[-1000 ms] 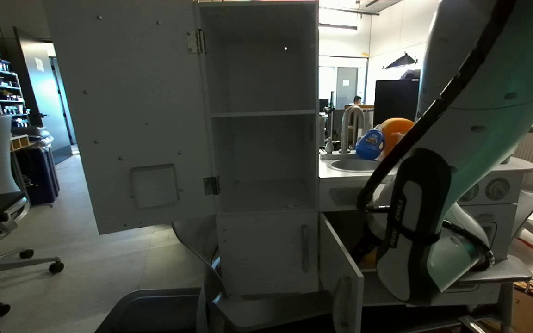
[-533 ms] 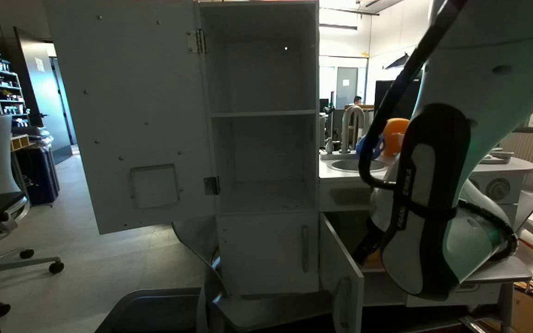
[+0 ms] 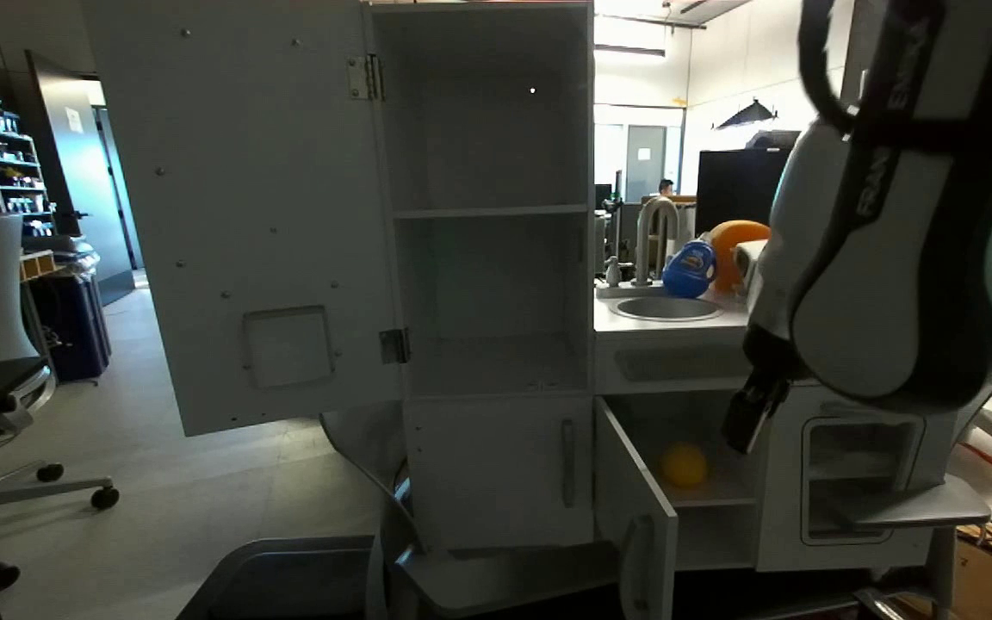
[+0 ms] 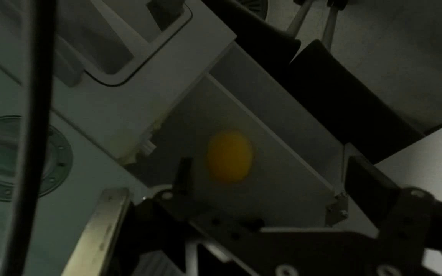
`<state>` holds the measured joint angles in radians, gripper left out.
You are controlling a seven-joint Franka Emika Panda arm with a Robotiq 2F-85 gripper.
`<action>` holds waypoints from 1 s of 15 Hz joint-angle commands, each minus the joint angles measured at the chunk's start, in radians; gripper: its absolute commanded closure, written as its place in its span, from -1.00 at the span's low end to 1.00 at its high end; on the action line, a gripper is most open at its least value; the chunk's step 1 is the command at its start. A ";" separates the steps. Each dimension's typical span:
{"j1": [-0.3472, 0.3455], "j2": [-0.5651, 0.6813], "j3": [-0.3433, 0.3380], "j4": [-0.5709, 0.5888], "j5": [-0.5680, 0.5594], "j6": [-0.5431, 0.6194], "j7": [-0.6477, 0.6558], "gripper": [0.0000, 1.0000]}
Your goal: Remove the yellow sponge from the sink and place it inside the bottom cabinet, pick up the green pepper and put it inside the bottom cabinet.
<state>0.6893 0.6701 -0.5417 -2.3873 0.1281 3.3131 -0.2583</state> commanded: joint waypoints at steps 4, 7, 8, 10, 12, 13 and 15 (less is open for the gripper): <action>0.213 -0.370 -0.350 -0.077 -0.160 -0.408 -0.005 -1.00; 0.263 -0.466 -0.476 0.036 -0.223 -0.619 0.016 -1.00; 0.262 -0.494 -0.496 0.085 -0.234 -0.694 0.008 -1.00; 0.242 -0.523 -0.502 0.205 -0.220 -0.841 -0.011 -1.00; 0.003 -0.566 -0.284 0.342 -0.273 -0.983 0.003 -1.00; -0.068 -0.574 -0.222 0.404 -0.278 -1.056 -0.006 -1.00; -0.220 -0.504 -0.124 0.561 -0.189 -1.172 -0.098 -1.00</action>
<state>0.6647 0.1155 -0.8107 -2.0135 -0.1193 2.3041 -0.2695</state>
